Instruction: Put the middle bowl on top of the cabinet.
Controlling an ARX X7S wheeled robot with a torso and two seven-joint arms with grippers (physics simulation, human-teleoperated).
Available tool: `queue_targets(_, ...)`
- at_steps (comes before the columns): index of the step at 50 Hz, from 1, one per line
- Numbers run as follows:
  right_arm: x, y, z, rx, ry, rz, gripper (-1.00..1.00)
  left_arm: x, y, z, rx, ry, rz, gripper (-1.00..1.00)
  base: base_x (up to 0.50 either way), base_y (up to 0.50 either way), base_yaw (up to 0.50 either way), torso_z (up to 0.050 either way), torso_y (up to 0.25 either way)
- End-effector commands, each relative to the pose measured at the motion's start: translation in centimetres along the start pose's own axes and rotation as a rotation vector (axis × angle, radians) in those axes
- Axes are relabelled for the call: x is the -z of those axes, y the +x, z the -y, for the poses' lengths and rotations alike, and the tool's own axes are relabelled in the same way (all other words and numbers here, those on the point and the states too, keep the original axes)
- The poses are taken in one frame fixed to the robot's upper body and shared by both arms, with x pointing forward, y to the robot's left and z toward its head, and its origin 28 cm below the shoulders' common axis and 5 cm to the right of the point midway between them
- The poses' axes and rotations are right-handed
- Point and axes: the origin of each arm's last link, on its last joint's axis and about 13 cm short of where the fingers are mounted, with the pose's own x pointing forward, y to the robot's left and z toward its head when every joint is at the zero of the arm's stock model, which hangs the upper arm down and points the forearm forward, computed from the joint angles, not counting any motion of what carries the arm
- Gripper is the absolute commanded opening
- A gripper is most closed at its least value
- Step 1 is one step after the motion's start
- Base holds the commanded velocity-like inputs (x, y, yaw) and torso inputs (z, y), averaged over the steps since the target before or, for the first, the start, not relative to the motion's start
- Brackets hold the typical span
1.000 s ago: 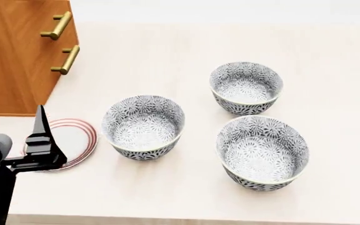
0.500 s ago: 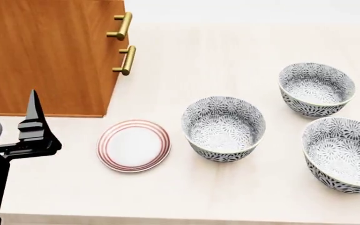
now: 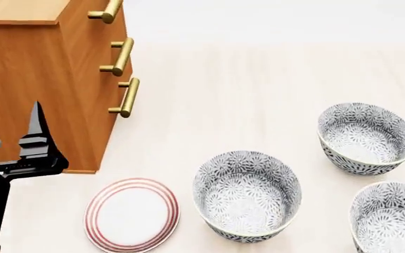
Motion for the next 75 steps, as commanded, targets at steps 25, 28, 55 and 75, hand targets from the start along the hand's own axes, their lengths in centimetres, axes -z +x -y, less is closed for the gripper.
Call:
queue_targets(25, -0.5, 0.2, -0.1, -0.013, -0.047, -0.002, 1.0, -0.2, 0.1, 0.2, -0.004, -0.022, 0.001, 1.0, 0.31, 0.0, 0.0, 0.0, 0.0)
queue_targets(28, -0.5, 0.1, 0.0, -0.004, -0.054, 0.01, 1.0, -0.2, 0.0, 0.2, -0.014, -0.016, -0.002, 1.0, 0.17, 0.0, 0.0, 0.0, 0.005)
queue_targets(55, -0.5, -0.5, 0.1, 0.005, -0.05, -0.004, 1.0, 0.8, -8.0, 4.2, -0.091, -0.206, -0.279, 1.0, 0.0, 0.0, 0.0, 0.0, 0.0)
queue_targets(75, -1.0, -0.6, 0.7, 0.005, -0.051, -0.003, 1.0, 3.9, -11.5, 12.7, 0.176, -0.584, -0.736, 1.0, 0.0, 0.0, 0.0, 0.0, 0.0)
